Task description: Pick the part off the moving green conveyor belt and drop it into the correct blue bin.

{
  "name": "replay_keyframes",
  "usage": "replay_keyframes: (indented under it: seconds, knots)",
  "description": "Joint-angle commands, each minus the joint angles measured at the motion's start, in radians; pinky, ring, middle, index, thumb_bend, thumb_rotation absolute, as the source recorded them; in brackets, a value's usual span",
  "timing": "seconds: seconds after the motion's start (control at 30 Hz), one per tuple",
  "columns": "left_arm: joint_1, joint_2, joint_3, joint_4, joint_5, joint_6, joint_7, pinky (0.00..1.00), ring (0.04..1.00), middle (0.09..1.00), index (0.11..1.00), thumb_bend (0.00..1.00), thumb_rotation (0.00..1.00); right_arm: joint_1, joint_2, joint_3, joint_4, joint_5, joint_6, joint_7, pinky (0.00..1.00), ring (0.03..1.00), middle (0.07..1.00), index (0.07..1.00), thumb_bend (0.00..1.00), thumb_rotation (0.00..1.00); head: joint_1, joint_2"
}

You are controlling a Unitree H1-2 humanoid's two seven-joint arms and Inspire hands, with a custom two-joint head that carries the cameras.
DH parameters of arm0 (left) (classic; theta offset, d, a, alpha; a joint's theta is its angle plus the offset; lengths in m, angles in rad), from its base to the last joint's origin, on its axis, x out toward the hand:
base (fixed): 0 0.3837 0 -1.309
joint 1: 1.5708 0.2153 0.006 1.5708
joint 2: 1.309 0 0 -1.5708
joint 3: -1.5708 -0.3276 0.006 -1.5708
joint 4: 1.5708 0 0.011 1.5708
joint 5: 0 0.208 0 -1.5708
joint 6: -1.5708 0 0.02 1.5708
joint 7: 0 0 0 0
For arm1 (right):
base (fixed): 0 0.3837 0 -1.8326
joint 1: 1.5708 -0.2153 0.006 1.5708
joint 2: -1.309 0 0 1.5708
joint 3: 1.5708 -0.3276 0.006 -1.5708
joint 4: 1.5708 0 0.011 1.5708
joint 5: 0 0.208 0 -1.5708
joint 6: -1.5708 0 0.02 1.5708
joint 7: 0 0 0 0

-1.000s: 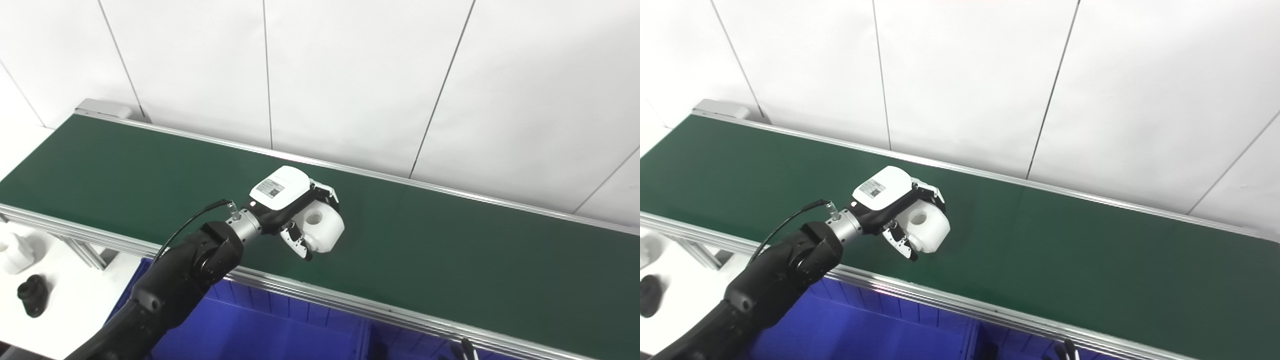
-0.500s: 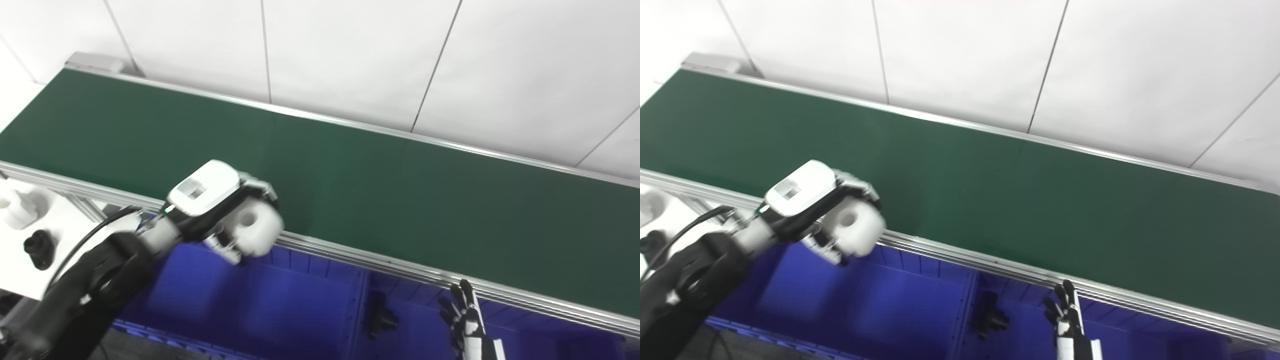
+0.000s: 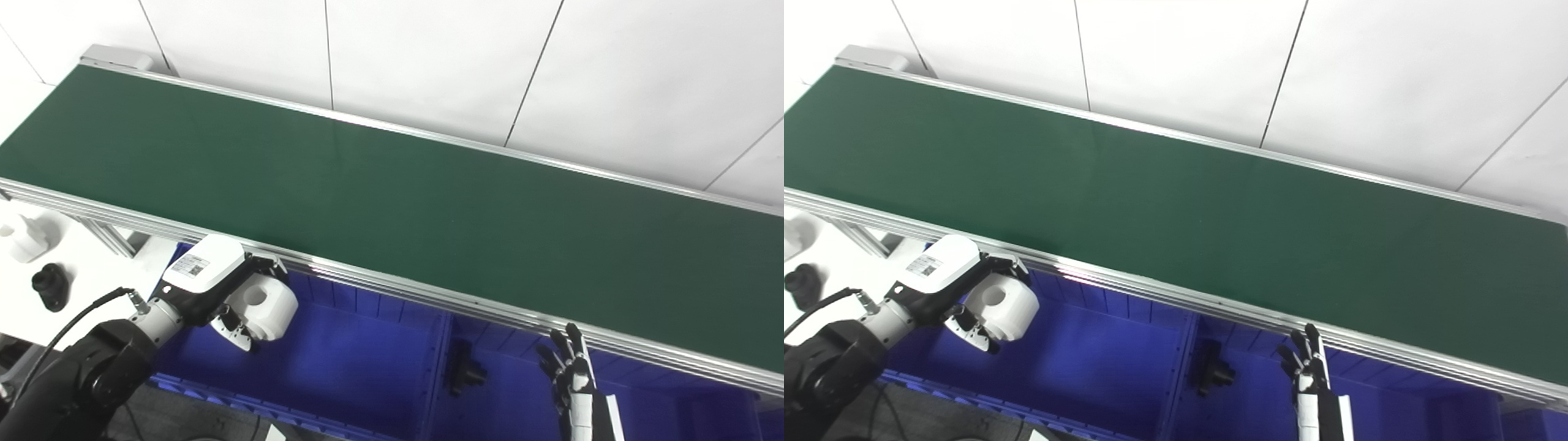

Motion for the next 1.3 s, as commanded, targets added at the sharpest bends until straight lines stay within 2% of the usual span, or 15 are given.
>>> replay_keyframes:
  seconds: [0.0,0.07,0.1,0.13,0.17,0.2,0.23,0.3,0.33,0.53,0.73,0.93,1.0,1.07,1.27]
  knots:
    - [-0.024,0.018,0.013,-0.012,-0.028,-0.002,0.01,0.37,0.46,0.478,0.495,0.52,0.0,0.002,0.007,0.004,-0.027,-0.001,-0.003,0.005,0.92,0.895,0.951,1.0,0.83,0.96,-0.001,0.001]
    - [-0.026,0.017,0.013,-0.009,-0.041,0.005,-0.002,0.38,0.464,0.482,0.493,0.52,0.0,0.003,0.011,0.004,-0.028,-0.005,-0.004,0.002,0.92,0.895,0.95,1.0,0.83,0.96,-0.002,0.002]
    - [-0.025,0.018,0.012,-0.018,-0.06,0.01,-0.019,0.43,0.523,0.551,0.493,0.52,0.03,0.004,0.012,0.004,-0.028,-0.011,-0.006,-0.001,0.91,0.893,0.948,1.0,0.83,0.96,-0.003,0.002]
    - [-0.023,0.023,0.009,-0.036,-0.077,0.023,-0.047,0.51,0.613,0.639,0.598,0.75,0.09,0.004,0.013,0.004,-0.029,-0.016,-0.007,-0.003,0.91,0.89,0.946,1.0,0.83,0.96,-0.005,0.002]
    - [-0.022,0.027,0.006,-0.049,-0.089,0.032,-0.068,0.61,0.732,0.753,0.717,0.9,0.18,0.004,0.014,0.004,-0.029,-0.019,-0.007,-0.004,0.9,0.888,0.944,1.0,0.83,0.97,-0.005,0.002]
    - [-0.018,0.035,0.002,-0.083,-0.099,0.064,-0.114,0.64,0.772,0.792,0.757,0.95,0.22,0.004,0.014,0.004,-0.027,-0.021,-0.012,-0.003,0.9,0.887,0.943,1.0,0.83,0.97,-0.007,0.002]
    - [-0.015,0.04,-0.001,-0.107,-0.104,0.087,-0.145,0.77,0.905,0.932,0.89,0.98,0.32,0.004,0.014,0.004,-0.025,-0.022,-0.016,-0.002,0.9,0.885,0.943,1.0,0.82,0.97,-0.01,0.003]
    - [-0.01,0.052,-0.006,-0.147,-0.127,0.117,-0.204,0.84,0.965,0.983,0.96,1.0,0.37,0.004,0.014,0.004,-0.024,-0.023,-0.019,-0.002,0.9,0.883,0.942,1.0,0.82,0.97,-0.013,0.004]
    - [-0.011,0.057,-0.008,-0.158,-0.136,0.118,-0.221,0.89,0.985,0.995,0.987,1.0,0.39,0.003,0.014,0.004,-0.024,-0.022,-0.02,-0.001,0.89,0.882,0.941,1.0,0.82,0.97,-0.013,0.004]
    - [0.003,0.074,0.005,-0.247,-0.204,0.133,-0.283,0.92,0.989,1.0,1.0,1.0,0.45,0.009,0.019,0.006,-0.03,-0.022,-0.013,-0.003,0.9,0.881,0.941,1.0,0.82,0.97,-0.032,0.012]
    - [0.037,0.041,0.038,-0.381,-0.364,0.176,-0.303,0.92,1.0,1.0,1.0,1.0,0.56,0.006,0.014,0.011,-0.027,-0.033,-0.013,-0.001,0.89,0.886,0.946,1.0,0.83,0.97,-0.034,0.013]
    - [0.043,-0.074,0.004,-0.512,-0.414,0.284,-0.305,0.92,1.0,1.0,1.0,0.89,0.51,0.002,0.018,0.018,-0.028,-0.048,-0.007,-0.006,0.88,0.884,0.945,1.0,0.84,0.97,-0.075,0.021]
    - [0.037,-0.114,-0.018,-0.518,-0.399,0.318,-0.309,0.86,1.0,1.0,1.0,0.9,0.54,0.001,0.021,0.023,-0.026,-0.057,-0.009,-0.008,0.88,0.883,0.947,1.0,0.82,0.98,-0.092,0.021]
    - [0.032,-0.141,-0.044,-0.509,-0.37,0.32,-0.309,0.83,1.0,1.0,1.0,0.9,0.55,0.001,0.026,0.028,-0.025,-0.065,-0.013,-0.011,0.87,0.883,0.947,1.0,0.81,0.99,-0.102,0.023]
    - [0.031,-0.223,-0.139,-0.457,-0.316,0.276,-0.28,0.91,1.0,1.0,1.0,0.9,0.56,0.01,0.038,0.039,-0.038,-0.081,-0.016,-0.019,0.87,0.886,0.946,1.0,0.78,0.99,-0.113,0.031]
